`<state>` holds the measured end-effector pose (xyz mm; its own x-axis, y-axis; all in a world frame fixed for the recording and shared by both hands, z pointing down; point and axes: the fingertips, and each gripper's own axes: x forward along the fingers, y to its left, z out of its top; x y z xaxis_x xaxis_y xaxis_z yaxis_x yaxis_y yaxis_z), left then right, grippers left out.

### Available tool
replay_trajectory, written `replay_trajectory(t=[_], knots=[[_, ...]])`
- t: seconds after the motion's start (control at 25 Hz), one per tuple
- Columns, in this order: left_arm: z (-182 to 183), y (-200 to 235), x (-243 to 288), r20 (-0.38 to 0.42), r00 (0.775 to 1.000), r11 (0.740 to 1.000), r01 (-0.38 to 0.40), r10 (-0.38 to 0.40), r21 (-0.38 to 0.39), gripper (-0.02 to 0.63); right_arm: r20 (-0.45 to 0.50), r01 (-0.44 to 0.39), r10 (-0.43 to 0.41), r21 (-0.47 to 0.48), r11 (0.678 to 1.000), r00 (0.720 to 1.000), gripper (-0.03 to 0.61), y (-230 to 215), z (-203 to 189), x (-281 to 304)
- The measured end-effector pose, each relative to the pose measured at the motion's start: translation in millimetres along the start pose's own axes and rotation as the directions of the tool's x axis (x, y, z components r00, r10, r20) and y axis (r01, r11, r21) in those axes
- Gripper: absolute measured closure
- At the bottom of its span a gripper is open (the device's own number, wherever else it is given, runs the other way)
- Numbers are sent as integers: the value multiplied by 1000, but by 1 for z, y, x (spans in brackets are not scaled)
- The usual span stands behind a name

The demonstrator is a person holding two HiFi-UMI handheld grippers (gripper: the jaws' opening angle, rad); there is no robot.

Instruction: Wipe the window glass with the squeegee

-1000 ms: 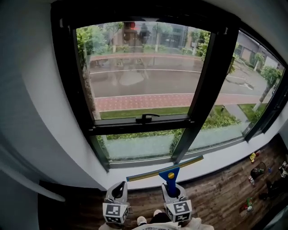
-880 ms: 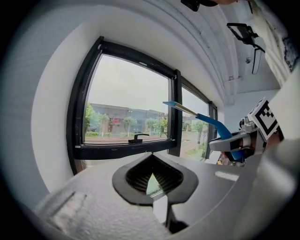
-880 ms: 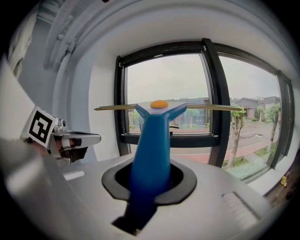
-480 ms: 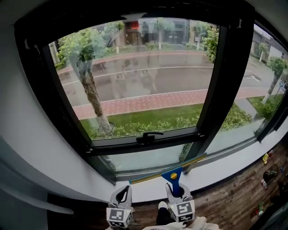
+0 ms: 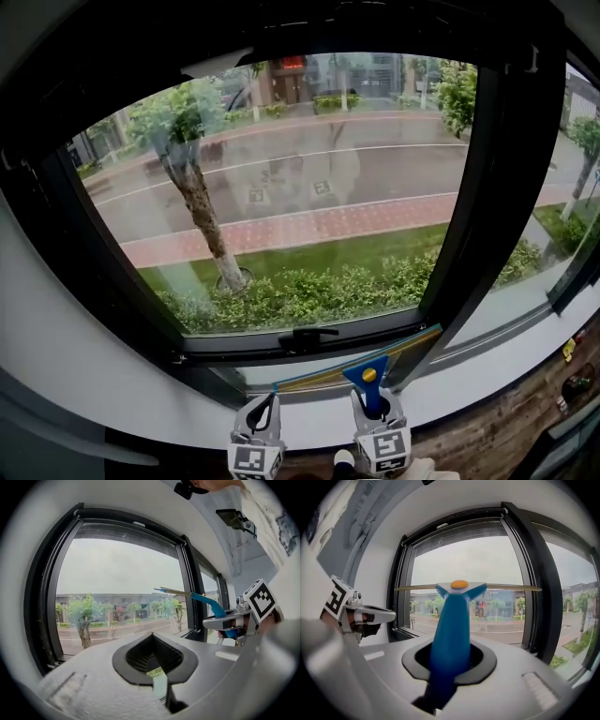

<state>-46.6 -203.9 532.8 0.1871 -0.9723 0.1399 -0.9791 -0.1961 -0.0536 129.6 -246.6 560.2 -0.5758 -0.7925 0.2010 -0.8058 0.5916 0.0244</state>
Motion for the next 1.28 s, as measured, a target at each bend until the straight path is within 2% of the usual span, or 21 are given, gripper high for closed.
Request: replay_trajectory(t=[0.24,0.48,0.6,0.76,0.88,1.0,1.12,1.28], knots=[[8,22,22,4,1000,1000,-7,7,2,614,38,43,-44,18,999,998,502,-14,23,25],[59,54,49,91,996,1000,-4,4,6,614,132,90,-87,-20,996,987,502,-31,90,48],[105,61,61,149,989,1000,23,-23,4,614,213,110,-100,-35,993,972,502,-46,142,55],[180,64,64,239,970,995,21,-44,101,614,320,143,-119,-53,988,940,502,-67,219,61],[228,74,68,285,958,991,3,-42,137,614,386,193,-153,-68,979,910,502,-83,279,62],[276,85,72,309,950,983,-15,-44,185,614,415,204,-166,-48,978,894,502,-95,333,66],[329,89,75,364,929,966,-35,-63,257,614,434,211,-167,-53,976,885,503,-103,379,68],[387,81,81,398,910,964,3,-113,267,614,453,216,-163,-67,974,876,503,-108,430,75]])
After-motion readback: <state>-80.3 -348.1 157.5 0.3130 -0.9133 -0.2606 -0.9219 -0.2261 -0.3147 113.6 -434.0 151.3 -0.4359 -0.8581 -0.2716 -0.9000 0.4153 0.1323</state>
